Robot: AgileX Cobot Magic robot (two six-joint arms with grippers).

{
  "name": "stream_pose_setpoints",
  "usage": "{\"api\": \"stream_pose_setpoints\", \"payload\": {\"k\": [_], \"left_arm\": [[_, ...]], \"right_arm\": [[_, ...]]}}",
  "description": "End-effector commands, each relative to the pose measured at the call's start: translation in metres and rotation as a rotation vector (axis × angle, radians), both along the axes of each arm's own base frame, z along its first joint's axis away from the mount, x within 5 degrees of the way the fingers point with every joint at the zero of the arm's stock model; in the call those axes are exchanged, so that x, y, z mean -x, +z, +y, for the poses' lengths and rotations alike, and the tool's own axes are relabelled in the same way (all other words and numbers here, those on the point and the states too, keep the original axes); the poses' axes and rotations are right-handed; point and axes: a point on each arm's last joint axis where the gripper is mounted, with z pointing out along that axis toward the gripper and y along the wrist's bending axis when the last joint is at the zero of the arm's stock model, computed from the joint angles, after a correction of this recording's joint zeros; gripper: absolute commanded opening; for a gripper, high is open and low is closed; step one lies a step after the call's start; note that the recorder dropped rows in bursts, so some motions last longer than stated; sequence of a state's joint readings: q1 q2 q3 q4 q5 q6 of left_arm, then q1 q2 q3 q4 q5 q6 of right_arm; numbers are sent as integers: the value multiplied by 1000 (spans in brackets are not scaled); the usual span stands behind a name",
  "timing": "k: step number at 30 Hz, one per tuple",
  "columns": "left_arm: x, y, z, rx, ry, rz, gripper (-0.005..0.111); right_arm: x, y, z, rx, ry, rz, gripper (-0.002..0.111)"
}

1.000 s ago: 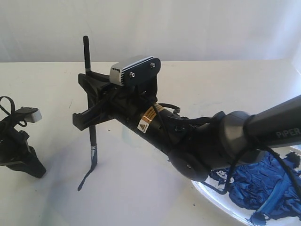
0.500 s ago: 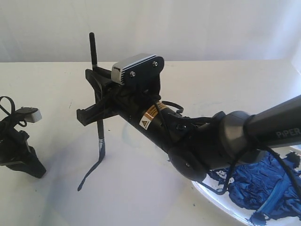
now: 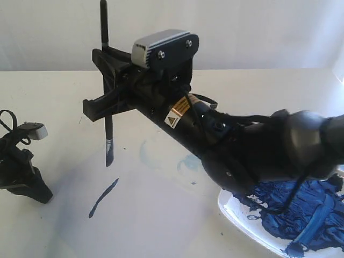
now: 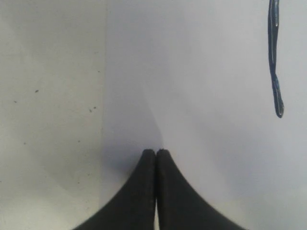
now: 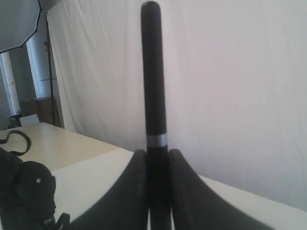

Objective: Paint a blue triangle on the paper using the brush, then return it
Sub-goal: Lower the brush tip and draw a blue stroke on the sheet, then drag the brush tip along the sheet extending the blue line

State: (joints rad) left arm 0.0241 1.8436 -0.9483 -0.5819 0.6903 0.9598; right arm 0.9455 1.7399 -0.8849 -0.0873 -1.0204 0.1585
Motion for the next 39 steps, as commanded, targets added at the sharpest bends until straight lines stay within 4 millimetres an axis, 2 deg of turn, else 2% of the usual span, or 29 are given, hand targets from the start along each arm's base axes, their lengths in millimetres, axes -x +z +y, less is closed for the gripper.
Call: {"api": "stream_pose_setpoints", "payload": {"k": [1,7,12,16,22,24,29,36,39], "left_arm": [[4,-1,0,10,-6,29,0],[5,-1,0,12,-5,30,0],[5,-1,0,12,-5,30,0],[5,-1,-1,16,-9,37,0],[6,-1,-1,18,-10,40,0],[6,-1,-1,18,-10,40,0],[5,-1,-1,17,-9,39,0],[5,-1,-1,17,-9,39,0],[6,-1,-1,18,-10,40,0]], "right_arm": [[6,27,-16,75,55,84,0],[8,58,-44,18,375,49,0],[2,59,-54,62,646,37,0],[-9,48,-46,119,680,29,0],[-35,30,-26,127,692,86,0],[-52,30,-12,157,731,96,0],[-72,29,5,207,777,116,0],[-86,17,15,150,758,155,0],[-88,17,16,141,733,79,0]]}}
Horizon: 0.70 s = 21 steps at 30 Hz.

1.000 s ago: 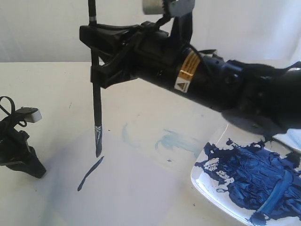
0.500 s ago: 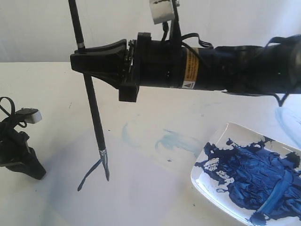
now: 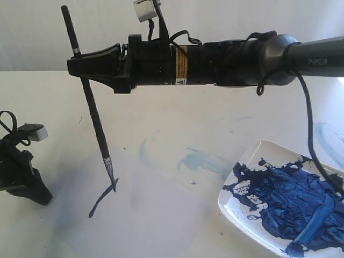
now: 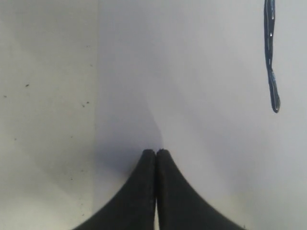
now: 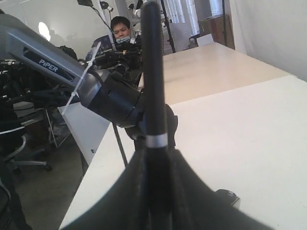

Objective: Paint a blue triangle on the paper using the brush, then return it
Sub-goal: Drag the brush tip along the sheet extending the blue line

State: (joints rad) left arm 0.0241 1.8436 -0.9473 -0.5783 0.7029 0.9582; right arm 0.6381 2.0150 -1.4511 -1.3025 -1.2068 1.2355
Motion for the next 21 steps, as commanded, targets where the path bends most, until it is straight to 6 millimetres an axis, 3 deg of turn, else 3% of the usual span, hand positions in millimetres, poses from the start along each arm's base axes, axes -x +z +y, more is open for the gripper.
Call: {"api": "stream_pose_setpoints", "payload": {"k": [1,3,7,13,21], "left_arm": [[4,-1,0,15,-4,29,0],[4,-1,0,15,-4,29,0],[4,-1,0,15,-4,29,0],[5,-1,-1,17,-6,32,0],[5,-1,-1,17,-6,32,0]], "right_arm": [[-4,6,-2,-58,-21,-58,0],[-5,6,-2,-27,-1,-53,0],[-2,-9,-5,193,92,26,0],[-4,-6,-3,131,71,25,0],[-6,-23,7,116,69,67,0]]}}
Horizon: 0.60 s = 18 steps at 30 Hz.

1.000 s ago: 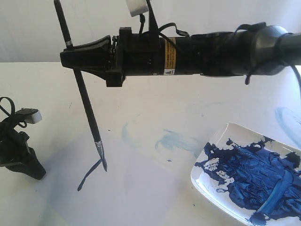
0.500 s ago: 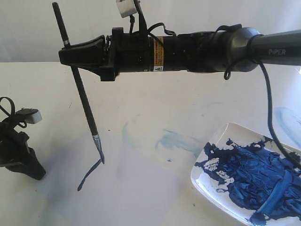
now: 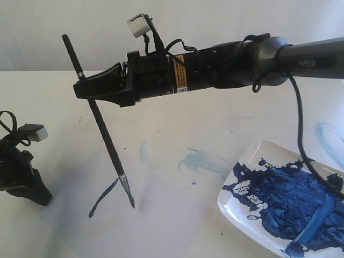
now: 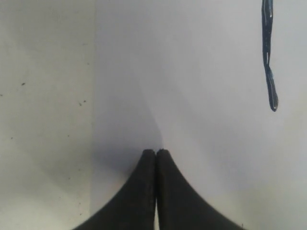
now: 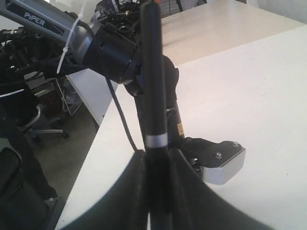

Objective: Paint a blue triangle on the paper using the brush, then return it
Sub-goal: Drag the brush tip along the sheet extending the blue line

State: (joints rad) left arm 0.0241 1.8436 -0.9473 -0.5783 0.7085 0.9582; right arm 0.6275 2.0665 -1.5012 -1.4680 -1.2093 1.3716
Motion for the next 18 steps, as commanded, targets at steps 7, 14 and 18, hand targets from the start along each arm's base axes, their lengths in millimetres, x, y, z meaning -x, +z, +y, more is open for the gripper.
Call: {"api": "stream_pose_setpoints", "payload": {"k": [7,14,18], "left_arm": [[4,-1,0,14,-3,28,0],[4,-1,0,14,-3,28,0],[4,-1,0,14,-3,28,0]], "right_arm": [[3,-4,8,-31,10,22,0],[4,-5,8,-22,16,16,0],[5,-7,7,-4,28,5,0]]}}
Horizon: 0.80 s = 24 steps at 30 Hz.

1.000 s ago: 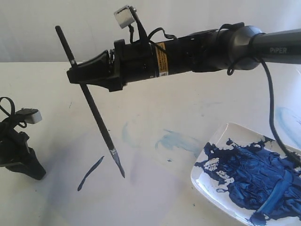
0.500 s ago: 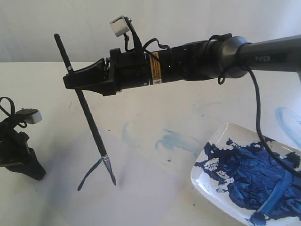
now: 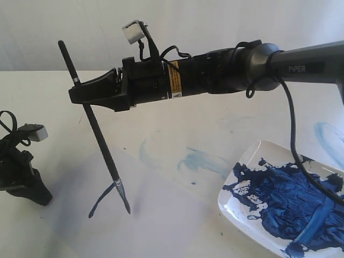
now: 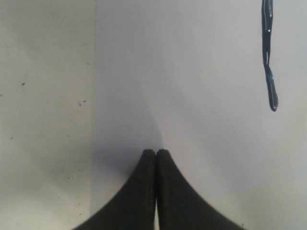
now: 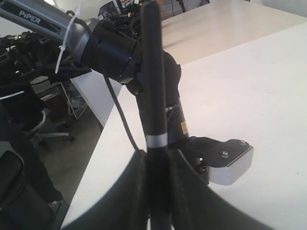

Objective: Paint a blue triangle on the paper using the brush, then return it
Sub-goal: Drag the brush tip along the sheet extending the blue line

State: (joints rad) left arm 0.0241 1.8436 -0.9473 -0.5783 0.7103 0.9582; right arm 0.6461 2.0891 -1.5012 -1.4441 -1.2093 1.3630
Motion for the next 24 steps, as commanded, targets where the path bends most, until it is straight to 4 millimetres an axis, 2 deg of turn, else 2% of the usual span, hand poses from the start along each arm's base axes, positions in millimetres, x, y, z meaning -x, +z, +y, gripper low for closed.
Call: {"api": "stream_pose_setpoints", "payload": {"k": [1,24], "left_arm": [[4,-1,0,13,-3,27,0],[4,-1,0,13,-3,27,0]], "right_arm": [[2,0,0,12,26,-23,0],[2,0,-1,8,29,-44,0]]}}
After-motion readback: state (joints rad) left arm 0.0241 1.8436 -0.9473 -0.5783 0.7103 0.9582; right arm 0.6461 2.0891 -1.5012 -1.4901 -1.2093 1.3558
